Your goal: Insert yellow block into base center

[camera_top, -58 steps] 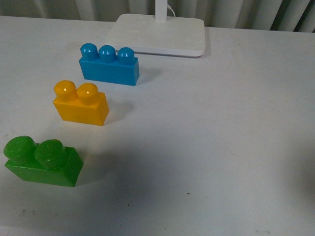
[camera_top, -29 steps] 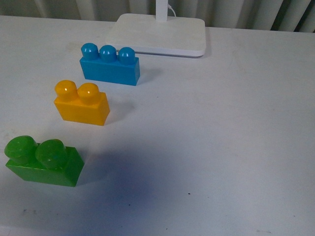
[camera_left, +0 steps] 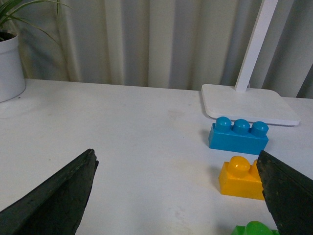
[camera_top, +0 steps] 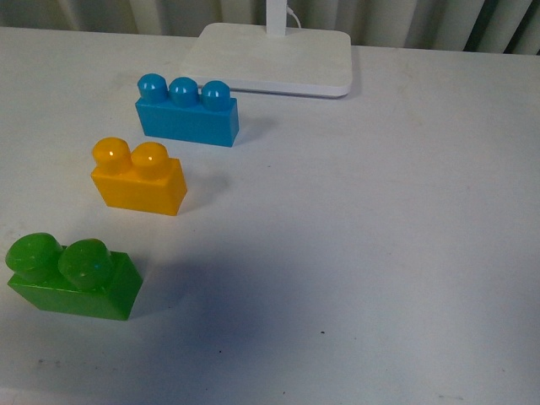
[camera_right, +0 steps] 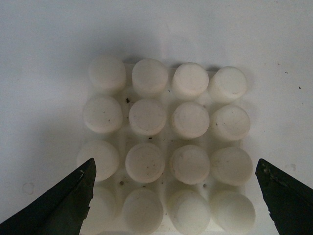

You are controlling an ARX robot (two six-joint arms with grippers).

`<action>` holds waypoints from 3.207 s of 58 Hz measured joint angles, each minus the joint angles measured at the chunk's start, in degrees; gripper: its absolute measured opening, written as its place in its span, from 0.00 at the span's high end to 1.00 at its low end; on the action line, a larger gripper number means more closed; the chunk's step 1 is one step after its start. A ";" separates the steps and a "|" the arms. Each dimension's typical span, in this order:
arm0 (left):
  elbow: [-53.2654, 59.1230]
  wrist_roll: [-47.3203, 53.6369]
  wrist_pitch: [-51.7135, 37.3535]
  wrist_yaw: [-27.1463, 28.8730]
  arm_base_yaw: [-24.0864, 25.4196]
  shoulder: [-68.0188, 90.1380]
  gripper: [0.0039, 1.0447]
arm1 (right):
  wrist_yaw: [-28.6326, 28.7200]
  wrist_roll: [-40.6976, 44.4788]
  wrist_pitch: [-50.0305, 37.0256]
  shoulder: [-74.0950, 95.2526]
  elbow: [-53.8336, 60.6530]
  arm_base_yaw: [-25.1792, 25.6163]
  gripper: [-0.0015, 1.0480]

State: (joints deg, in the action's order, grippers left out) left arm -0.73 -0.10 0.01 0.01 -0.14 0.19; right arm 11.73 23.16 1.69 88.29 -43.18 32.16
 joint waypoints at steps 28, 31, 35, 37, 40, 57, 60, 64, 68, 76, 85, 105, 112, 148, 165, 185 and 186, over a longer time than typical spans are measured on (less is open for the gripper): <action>0.00 0.00 0.00 -0.02 0.00 0.00 0.06 | 0.13 1.99 0.42 5.40 -2.40 1.81 0.09; 0.00 0.00 0.00 -0.02 0.00 0.00 0.06 | 0.17 2.19 0.35 5.79 -2.67 2.05 0.09; 0.00 0.00 0.00 0.00 0.00 0.00 0.06 | 0.17 2.62 0.28 6.25 -2.84 2.27 0.09; 0.00 0.00 0.00 0.00 0.00 0.00 0.06 | 0.20 2.97 0.28 6.47 -2.84 2.32 0.09; 0.00 0.00 0.00 0.00 0.00 0.00 0.06 | 0.24 3.28 0.15 6.67 -2.84 2.40 0.09; 0.00 0.00 0.00 0.00 0.00 0.00 0.06 | 1.86 2.67 -4.13 7.74 -0.90 1.27 0.09; 0.00 0.00 0.00 0.00 0.00 0.00 0.06 | 2.14 1.79 -4.37 7.91 -0.76 0.72 0.09; 0.00 0.00 0.00 0.00 0.00 0.00 0.06 | 2.21 -0.15 -4.85 8.00 -0.48 -0.39 0.09; 0.00 0.00 0.00 0.00 0.00 0.00 0.06 | 1.84 -3.08 -5.44 8.00 0.31 -2.51 0.09; 0.00 0.00 0.00 0.00 0.00 0.00 0.06 | 1.25 -6.84 -5.99 7.19 2.16 -7.80 0.09; 0.00 0.00 0.00 0.00 0.00 0.00 0.06 | 1.38 -14.14 -6.29 3.93 5.29 -15.47 0.08; 0.00 0.00 0.00 0.00 0.00 0.00 0.06 | -5.35 -30.97 -5.38 -0.72 9.38 -30.38 0.08; 0.00 0.00 0.00 0.00 0.00 0.00 0.06 | -8.57 -34.01 -5.77 -1.09 9.99 -35.78 0.08; 0.00 0.00 0.00 0.00 0.00 0.00 0.06 | -15.50 -43.12 -4.33 -3.23 11.17 -58.40 0.08; 0.00 0.00 0.00 0.00 0.00 0.00 0.06 | -16.41 -44.83 -6.03 1.70 6.75 -63.49 0.08; 0.00 0.00 0.00 0.00 0.00 0.00 0.06 | -15.52 -45.00 -6.71 5.55 2.40 -63.17 0.09; 0.00 0.00 0.00 0.00 0.00 0.00 0.06 | -15.32 -45.00 -6.84 5.64 2.36 -63.10 0.09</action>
State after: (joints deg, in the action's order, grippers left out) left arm -0.73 -0.10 0.01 0.01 -0.14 0.19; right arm -3.60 -21.85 -5.15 93.93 -40.82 -30.94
